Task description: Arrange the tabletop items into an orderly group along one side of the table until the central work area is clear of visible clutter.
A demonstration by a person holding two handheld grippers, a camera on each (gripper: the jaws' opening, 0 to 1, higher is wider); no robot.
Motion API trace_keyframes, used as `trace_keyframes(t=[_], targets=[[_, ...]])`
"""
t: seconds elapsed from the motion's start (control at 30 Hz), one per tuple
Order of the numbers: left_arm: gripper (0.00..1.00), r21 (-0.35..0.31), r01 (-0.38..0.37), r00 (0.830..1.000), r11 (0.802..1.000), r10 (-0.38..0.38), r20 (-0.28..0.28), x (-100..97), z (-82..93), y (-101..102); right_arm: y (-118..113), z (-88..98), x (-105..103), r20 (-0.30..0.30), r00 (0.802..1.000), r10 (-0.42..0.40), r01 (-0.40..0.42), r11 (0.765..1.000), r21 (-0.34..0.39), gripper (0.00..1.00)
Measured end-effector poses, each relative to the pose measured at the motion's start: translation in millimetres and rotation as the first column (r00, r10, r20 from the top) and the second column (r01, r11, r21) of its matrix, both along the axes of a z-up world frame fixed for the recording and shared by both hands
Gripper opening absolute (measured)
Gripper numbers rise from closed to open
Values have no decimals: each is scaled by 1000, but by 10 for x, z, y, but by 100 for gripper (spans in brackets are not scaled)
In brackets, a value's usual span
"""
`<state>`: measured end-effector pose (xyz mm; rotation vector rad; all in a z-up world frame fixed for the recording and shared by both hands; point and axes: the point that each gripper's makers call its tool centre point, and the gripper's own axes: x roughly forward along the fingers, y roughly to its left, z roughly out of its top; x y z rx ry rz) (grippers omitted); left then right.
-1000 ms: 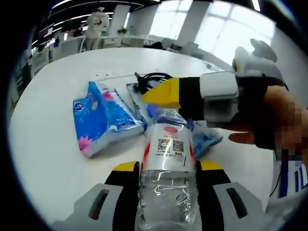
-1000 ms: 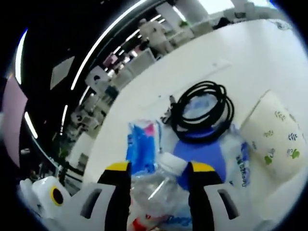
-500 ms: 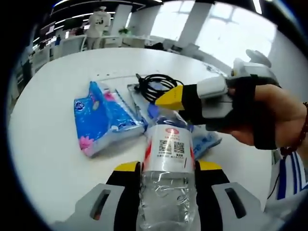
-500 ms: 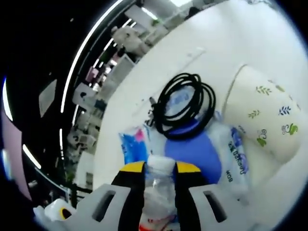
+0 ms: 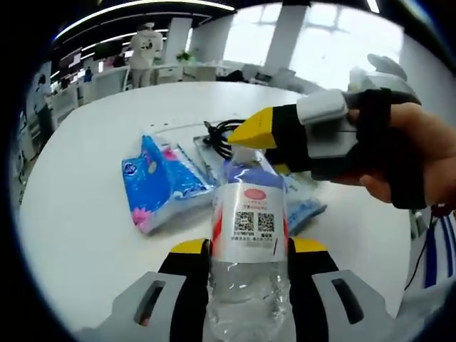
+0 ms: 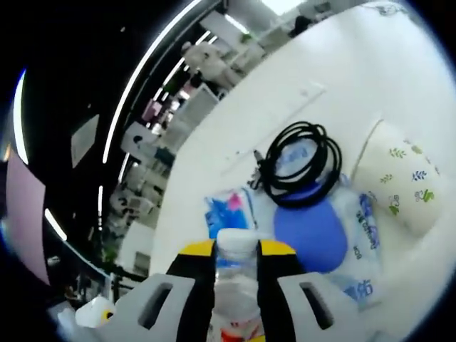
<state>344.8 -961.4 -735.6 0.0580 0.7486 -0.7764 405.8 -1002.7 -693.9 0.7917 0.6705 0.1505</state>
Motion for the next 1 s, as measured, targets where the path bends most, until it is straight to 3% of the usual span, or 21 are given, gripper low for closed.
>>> trace_keyframes(t=[0.13, 0.3, 0.47, 0.53, 0.67, 0.7, 0.9, 0.97, 1.0], targets=[[41, -7, -14, 999, 1000, 14, 36, -3, 56, 37, 84, 161, -17, 61, 997, 49, -46, 998, -49, 17], [41, -23, -31, 995, 999, 33, 92, 2, 135, 78, 229, 399, -45, 154, 976, 154, -127, 977, -171, 17], [41, -43, -47, 987, 998, 53, 151, 18, 211, 141, 420, 619, -108, 238, 931, 276, -201, 934, -296, 17], [41, -51, -47, 982, 998, 56, 179, 21, 239, 158, 446, 658, -147, 246, 922, 300, -206, 916, -344, 17], [41, -78, -44, 975, 996, 60, 212, 7, 264, 182, 544, 722, -222, 272, 900, 340, -220, 894, -391, 17], [41, -81, -46, 974, 996, 63, 220, 6, 263, 192, 573, 740, -251, 286, 885, 368, -229, 878, -421, 17], [42, -58, -46, 957, 997, 60, 283, -4, 248, 255, 688, 789, -313, 330, 839, 432, -235, 836, -496, 17], [42, -63, -45, 951, 997, 62, 302, -19, 255, 266, 723, 813, -351, 351, 829, 436, -223, 832, -509, 17], [42, -68, -43, 950, 997, 62, 307, -25, 256, 270, 741, 826, -372, 351, 816, 459, -220, 809, -546, 17]])
